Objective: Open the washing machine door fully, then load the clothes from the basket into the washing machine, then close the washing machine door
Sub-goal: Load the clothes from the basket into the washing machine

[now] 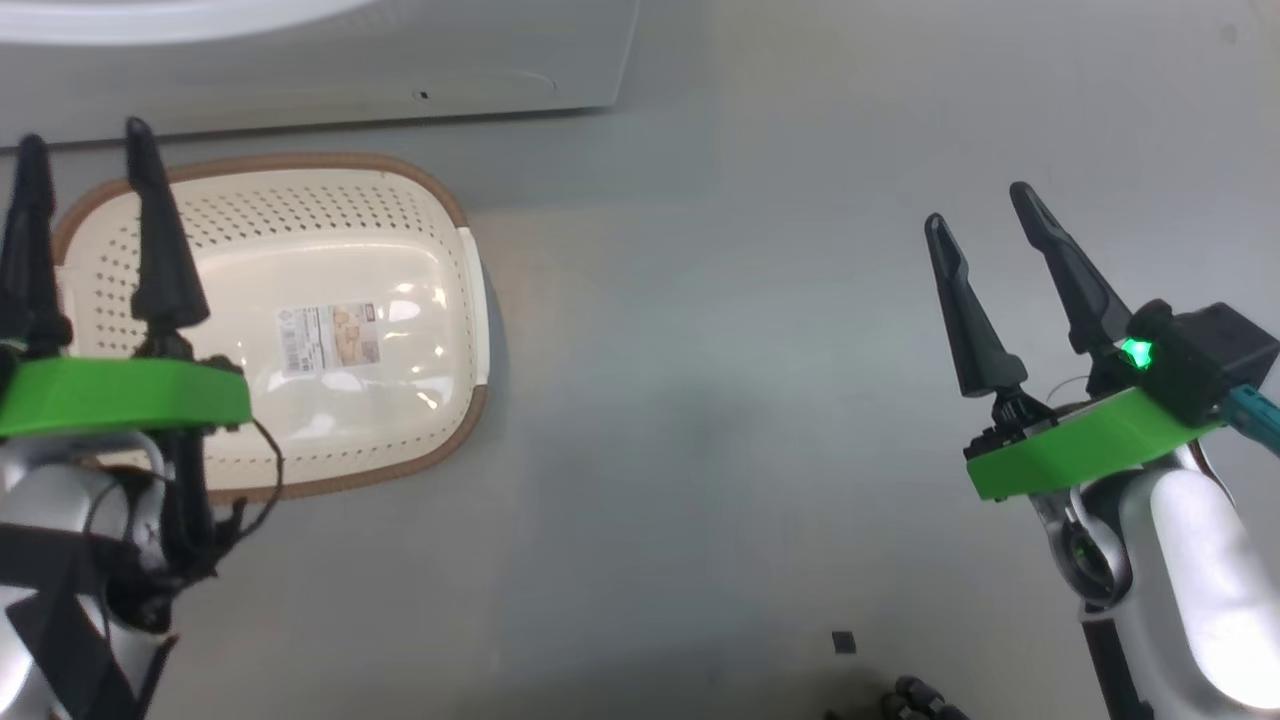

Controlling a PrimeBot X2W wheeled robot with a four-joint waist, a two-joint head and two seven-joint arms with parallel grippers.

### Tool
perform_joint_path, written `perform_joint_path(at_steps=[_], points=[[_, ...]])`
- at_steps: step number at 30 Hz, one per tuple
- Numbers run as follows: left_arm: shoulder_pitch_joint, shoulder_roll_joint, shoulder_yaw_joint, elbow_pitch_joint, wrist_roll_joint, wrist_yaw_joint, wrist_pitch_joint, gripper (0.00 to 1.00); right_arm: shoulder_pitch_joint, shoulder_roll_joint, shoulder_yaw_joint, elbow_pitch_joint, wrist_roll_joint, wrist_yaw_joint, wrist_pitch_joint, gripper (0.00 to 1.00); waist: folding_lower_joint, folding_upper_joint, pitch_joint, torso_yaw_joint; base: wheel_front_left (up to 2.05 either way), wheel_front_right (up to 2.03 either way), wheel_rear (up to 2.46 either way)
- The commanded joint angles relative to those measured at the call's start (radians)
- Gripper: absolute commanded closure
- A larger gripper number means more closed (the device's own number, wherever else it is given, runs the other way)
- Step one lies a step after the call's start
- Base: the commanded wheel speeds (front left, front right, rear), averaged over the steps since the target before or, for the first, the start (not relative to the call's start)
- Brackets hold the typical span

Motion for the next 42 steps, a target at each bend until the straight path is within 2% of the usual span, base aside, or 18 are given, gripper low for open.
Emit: perform_joint_path(at_steps=[1,6,9,14,21,32,42], points=[[0.004,0.026,0.039,-0.036,0.006,0.179,-0.008,0.00,0.025,-0.015,0.011,-0.036,-0.007,0.003,0.004,0.00,0.0001,-0.0001,-0.057,0.042,0.00,0.00,0.00],[0.127,-0.052,0.024,-0.055,0.034,0.202,-0.020,0.00,0.066,-0.029,-0.004,-0.058,-0.028,0.003,0.038,0.00,0.0001,-0.0001,-0.144,0.076,0.00,0.00,0.00],[0.194,-0.073,0.006,-0.058,0.068,0.202,-0.022,0.00,0.093,-0.034,-0.011,-0.071,-0.039,0.003,0.060,0.00,0.0001,-0.0001,-0.197,0.095,0.00,0.00,0.00],[0.261,-0.120,-0.044,-0.031,0.083,0.179,-0.023,0.00,0.150,-0.039,-0.032,-0.090,-0.058,0.003,0.094,0.00,0.0001,-0.0001,-0.284,0.135,0.00,0.00,0.00],[0.326,-0.160,-0.102,-0.005,0.118,0.173,-0.023,0.00,0.218,-0.033,-0.047,-0.126,-0.074,0.003,0.137,0.00,0.0001,-0.0001,-0.369,0.160,0.00,0.00,0.00],[0.436,-0.146,-0.100,-0.021,0.113,0.194,-0.017,0.00,0.324,-0.014,-0.049,-0.171,-0.086,0.003,0.187,0.00,0.0001,-0.0001,-0.484,0.149,0.00,0.00,0.00],[0.472,-0.128,-0.111,-0.064,0.113,0.209,0.009,0.00,0.381,0.004,-0.062,-0.216,-0.099,0.003,0.218,0.00,0.0001,-0.0001,-0.531,0.153,0.00,0.00,0.00]])
